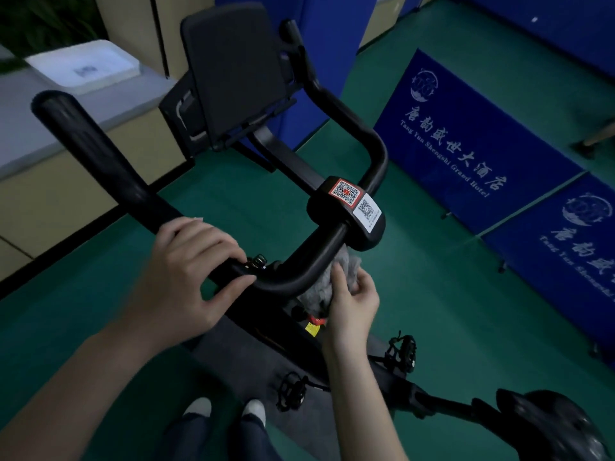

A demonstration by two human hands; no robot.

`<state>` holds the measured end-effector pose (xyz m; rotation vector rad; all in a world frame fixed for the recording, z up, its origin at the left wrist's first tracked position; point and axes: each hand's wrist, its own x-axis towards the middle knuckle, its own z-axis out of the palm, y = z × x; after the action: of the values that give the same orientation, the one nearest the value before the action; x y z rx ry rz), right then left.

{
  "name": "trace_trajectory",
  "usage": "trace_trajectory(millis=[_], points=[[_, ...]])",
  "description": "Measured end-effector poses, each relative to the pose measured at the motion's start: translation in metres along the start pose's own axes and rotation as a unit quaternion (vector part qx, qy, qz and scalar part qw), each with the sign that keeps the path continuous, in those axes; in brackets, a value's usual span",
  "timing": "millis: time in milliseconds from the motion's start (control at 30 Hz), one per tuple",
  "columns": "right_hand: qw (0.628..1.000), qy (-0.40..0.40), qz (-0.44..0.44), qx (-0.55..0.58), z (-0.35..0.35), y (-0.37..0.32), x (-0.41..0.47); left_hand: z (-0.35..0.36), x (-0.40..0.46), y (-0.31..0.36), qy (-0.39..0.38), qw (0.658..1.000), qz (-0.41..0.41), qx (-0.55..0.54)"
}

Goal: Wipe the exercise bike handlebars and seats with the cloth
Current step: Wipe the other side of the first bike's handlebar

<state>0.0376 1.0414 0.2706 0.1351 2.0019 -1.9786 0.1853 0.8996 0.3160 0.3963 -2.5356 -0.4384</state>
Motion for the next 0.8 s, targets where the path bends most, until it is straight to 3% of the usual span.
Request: trace_trajectory(millis=[133, 333, 533, 700, 800], points=[[0.995, -0.075, -0.004, 0.063, 0.0, -0.006, 0.005, -0.002, 0.0, 0.002, -0.003, 1.0, -0.008, -0.003], [0.98, -0.188, 0.004, 0.059, -0.015, 0.007, -0.023, 0.004, -0.001, 0.017, -0.01, 1.0, -0.018, 0.002], [0.986, -0.127, 0.029, 0.109, -0.011, -0.003, -0.001, 0.017, -0.008, 0.029, -0.006, 1.0, -0.013, 0.015], [0.974, -0.212, 0.038, 0.067, -0.018, 0.006, -0.028, 0.017, -0.007, 0.03, 0.0, 1.0, -0.018, 0.016], [0.979, -0.198, 0.017, 0.045, -0.035, -0.003, -0.024, 0.017, -0.006, 0.029, 0.004, 1.0, -0.022, 0.007]])
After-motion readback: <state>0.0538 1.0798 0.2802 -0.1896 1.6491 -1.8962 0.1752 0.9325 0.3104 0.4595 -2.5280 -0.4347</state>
